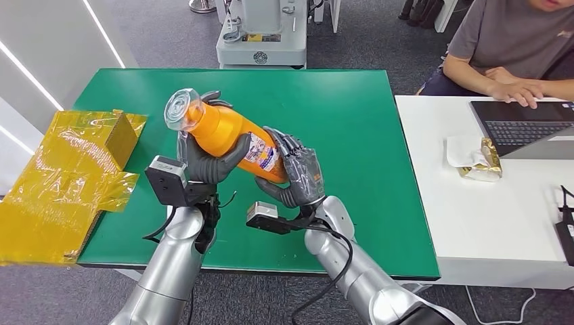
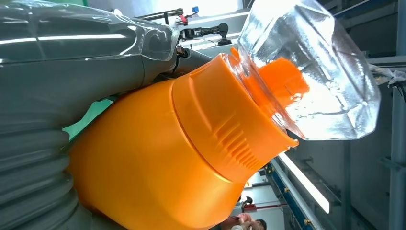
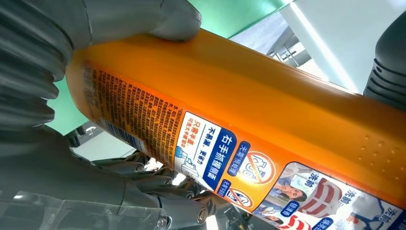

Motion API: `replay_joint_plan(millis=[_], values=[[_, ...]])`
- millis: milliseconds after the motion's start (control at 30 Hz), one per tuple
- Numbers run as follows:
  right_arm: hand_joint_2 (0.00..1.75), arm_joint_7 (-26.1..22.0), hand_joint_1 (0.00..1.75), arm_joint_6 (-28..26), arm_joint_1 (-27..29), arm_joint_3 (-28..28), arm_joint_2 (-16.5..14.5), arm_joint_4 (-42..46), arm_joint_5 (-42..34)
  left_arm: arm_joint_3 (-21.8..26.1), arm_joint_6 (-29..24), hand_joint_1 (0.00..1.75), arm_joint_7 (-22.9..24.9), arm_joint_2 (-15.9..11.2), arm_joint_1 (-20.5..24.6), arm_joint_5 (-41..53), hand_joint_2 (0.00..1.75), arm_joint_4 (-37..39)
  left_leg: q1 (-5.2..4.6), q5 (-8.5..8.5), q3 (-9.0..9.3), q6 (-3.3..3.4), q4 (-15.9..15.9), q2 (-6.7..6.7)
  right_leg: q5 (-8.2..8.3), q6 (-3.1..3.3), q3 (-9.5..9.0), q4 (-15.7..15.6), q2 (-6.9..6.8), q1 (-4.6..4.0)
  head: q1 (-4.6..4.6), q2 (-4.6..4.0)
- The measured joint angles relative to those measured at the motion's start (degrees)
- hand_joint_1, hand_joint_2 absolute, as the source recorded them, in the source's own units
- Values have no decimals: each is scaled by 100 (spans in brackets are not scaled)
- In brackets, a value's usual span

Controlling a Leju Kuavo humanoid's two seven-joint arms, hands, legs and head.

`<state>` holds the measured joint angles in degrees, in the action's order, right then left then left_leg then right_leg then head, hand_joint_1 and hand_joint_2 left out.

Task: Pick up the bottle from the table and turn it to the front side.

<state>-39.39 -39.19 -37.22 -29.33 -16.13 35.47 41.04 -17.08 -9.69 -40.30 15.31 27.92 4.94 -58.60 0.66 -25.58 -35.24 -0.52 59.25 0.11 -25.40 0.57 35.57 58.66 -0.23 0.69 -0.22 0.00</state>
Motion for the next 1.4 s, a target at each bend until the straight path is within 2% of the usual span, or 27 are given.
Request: replay_joint_plan(millis=[200,333,733,1000,1167,1400], values=[[175,-3,175,0,122,50,0,169,-79,-11,-2,175,0,2,1,-9,175,0,0,0,0,0,0,0,0,0,0,0,0,0,0,0],[175,-9,2,0,187,66,0,246,-143,-24,-2,175,0,13,2,-9,175,0,0,0,0,0,0,0,0,0,0,0,0,0,0,0],[175,-41,0,0,606,24,4,833,-611,-43,-137,175,7,-4,-10,-1,175,-1,0,-1,-1,0,-1,0,-1,-1,0,0,0,0,0,0],[175,-50,0,0,1406,-45,4,2160,-545,-43,-352,175,7,-100,-127,29,175,-2,1,-1,-2,0,-3,-1,-3,-1,0,0,-1,0,0,0],[175,-77,0,0,1911,-251,8,3111,-804,18,-451,175,7,-186,-152,45,175,8,1,-1,-2,0,-3,0,-3,-1,0,0,-1,0,0,0],[175,-83,0,0,2295,-570,105,4041,-1279,256,-716,175,7,-369,-180,230,175,46,1,-1,-1,0,-4,5,-3,0,-1,1,3,0,1,0]])
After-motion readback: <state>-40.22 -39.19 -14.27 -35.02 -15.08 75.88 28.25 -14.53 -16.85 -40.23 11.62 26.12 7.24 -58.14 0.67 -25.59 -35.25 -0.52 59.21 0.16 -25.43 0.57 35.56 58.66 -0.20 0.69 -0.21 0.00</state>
